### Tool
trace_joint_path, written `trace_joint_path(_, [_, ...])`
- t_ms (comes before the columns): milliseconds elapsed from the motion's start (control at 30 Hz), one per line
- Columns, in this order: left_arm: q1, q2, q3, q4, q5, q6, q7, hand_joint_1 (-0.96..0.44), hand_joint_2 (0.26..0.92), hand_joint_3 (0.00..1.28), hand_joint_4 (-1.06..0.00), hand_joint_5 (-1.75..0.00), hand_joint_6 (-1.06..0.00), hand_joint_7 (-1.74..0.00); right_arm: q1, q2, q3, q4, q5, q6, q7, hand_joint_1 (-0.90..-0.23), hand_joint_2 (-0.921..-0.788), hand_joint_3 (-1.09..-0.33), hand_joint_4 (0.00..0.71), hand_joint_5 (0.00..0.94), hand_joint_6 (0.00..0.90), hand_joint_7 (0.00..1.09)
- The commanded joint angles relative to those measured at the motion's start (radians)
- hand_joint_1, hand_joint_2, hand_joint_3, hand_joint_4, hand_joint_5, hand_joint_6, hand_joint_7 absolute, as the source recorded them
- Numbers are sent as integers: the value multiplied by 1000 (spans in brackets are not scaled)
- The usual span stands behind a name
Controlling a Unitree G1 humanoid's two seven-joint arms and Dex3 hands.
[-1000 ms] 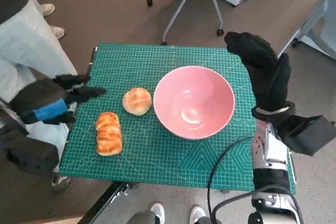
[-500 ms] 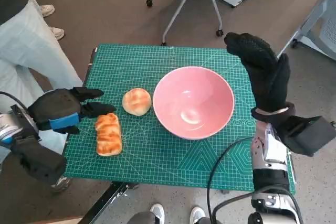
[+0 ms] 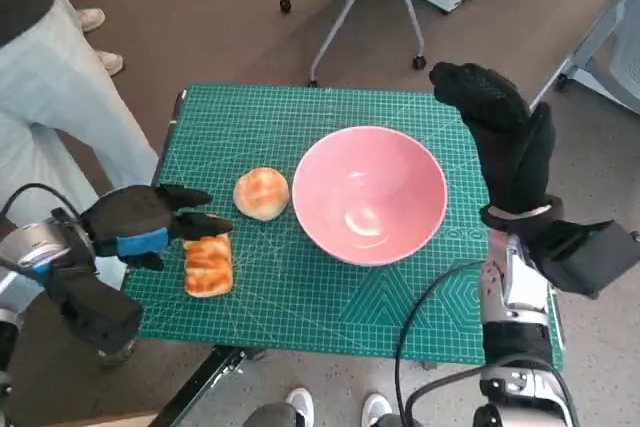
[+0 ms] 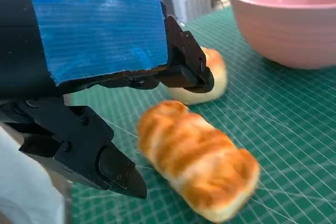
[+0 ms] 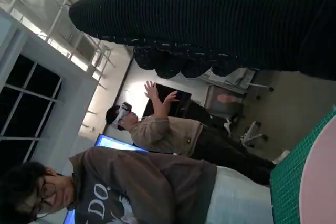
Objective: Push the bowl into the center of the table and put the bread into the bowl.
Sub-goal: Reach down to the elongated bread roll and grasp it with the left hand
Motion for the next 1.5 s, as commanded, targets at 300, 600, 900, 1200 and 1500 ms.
trace_joint_path(300, [-50, -51, -77, 90, -23, -33, -46, -30, 719, 14, -372, 0, -481, 0, 8, -13, -1, 25, -2, 5, 6, -664, -921, -742, 178, 1, 42, 567])
trace_joint_path(600, [-69, -85, -117, 137, -22, -63, -58, -29, 744, 19, -364, -2, -468, 0, 10, -17, 2, 26, -1, 8, 7, -660, -921, -745, 177, 0, 40, 569])
trace_joint_path(900, [-77, -120, -137, 191, -61, -58, -110, 44, 811, 37, -439, -18, -495, -11, 10, -17, 2, 31, -6, 6, 3, -660, -921, -745, 185, 3, 38, 571])
trace_joint_path(1200, [-83, -117, -168, 186, -10, -13, -118, -97, 912, 104, -774, -441, -635, -879, 15, -18, -2, 34, 6, 6, 13, -663, -921, -742, 187, 4, 39, 572])
trace_joint_path(1500, [-73, -85, -154, 127, -22, 8, -125, -2, 914, 52, -692, -1203, -705, -1014, 17, -21, -8, 34, 14, 9, 21, -668, -921, -739, 188, 4, 45, 573])
